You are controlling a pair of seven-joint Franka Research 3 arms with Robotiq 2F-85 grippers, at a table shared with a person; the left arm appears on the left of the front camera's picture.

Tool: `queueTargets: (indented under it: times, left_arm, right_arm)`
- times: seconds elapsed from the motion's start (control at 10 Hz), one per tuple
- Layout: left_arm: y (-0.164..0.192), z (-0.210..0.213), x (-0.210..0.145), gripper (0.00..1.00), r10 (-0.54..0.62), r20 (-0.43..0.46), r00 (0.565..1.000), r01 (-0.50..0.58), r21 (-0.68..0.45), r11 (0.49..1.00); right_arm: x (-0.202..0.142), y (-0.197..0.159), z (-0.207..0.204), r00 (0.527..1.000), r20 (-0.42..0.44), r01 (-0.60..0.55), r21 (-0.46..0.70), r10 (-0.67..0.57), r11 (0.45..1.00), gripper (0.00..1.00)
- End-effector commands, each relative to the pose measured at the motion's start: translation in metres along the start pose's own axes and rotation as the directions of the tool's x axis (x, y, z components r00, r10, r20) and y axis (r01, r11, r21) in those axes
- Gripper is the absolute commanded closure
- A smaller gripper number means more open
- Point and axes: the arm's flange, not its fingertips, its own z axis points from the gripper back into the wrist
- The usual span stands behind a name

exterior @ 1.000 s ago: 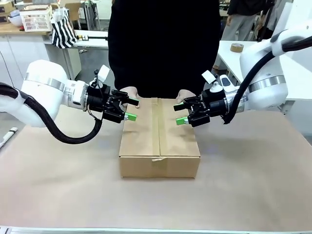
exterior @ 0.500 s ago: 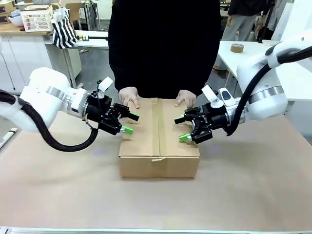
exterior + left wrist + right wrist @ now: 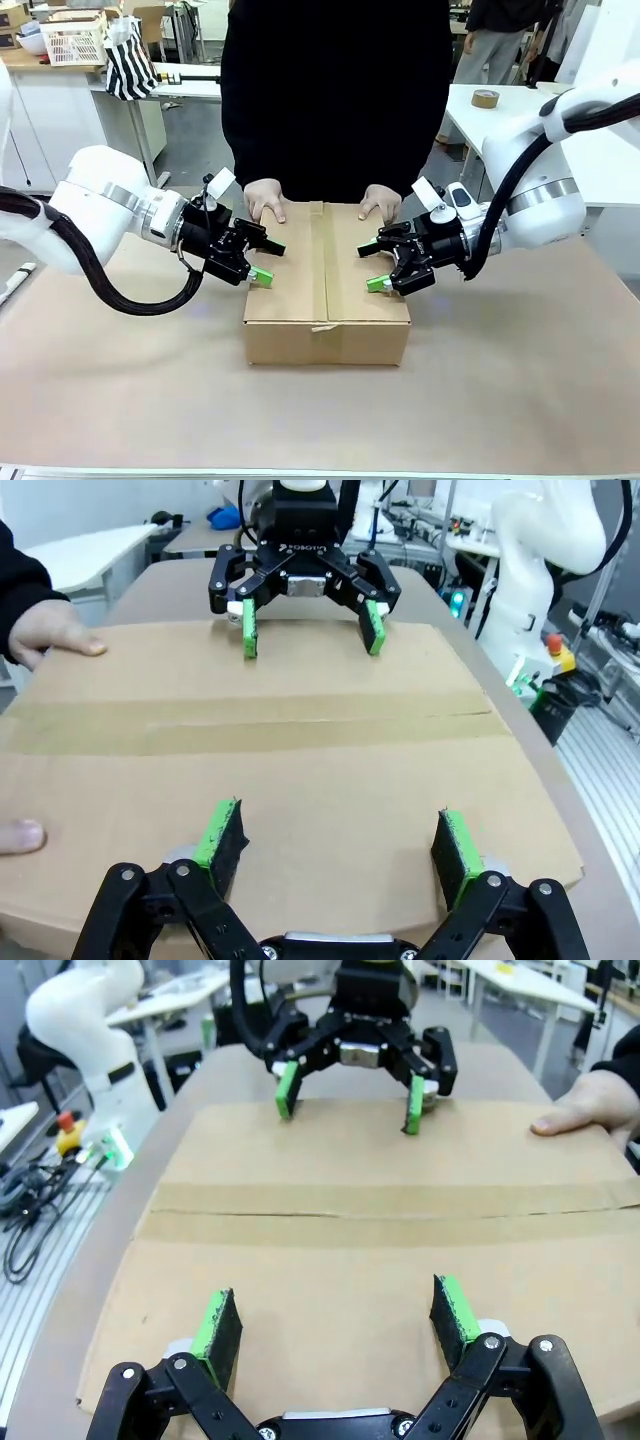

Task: Pack the gift set into the box.
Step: Press and hold the closed box until the human finishes sealing it.

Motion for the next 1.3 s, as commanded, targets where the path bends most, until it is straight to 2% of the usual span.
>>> queueTargets:
  times: [0.0,0.2,0.3,1.2]
  left_arm:
    - [0.000,-0.006,-0.013,0.00,-0.083,-0.119,0.989,0.087,0.036,0.996]
    - [0.000,-0.013,-0.016,0.00,-0.179,-0.200,0.963,0.200,0.087,0.976]
    - [0.003,-0.002,0.005,0.00,-0.080,-0.050,0.996,0.082,0.024,0.996]
    - [0.003,-0.002,0.005,0.00,-0.080,-0.050,0.996,0.082,0.024,0.996]
  right_arm:
    - [0.000,0.001,0.000,1.000,0.003,-0.011,0.003,0.011,1.000,0.00]
    - [0.000,0.001,0.000,1.000,0.003,-0.011,0.003,0.011,1.000,0.00]
    - [0.000,0.001,0.000,1.000,0.003,-0.011,0.003,0.011,1.000,0.00]
    - [0.000,0.001,0.000,1.000,0.003,-0.011,0.003,0.011,1.000,0.00]
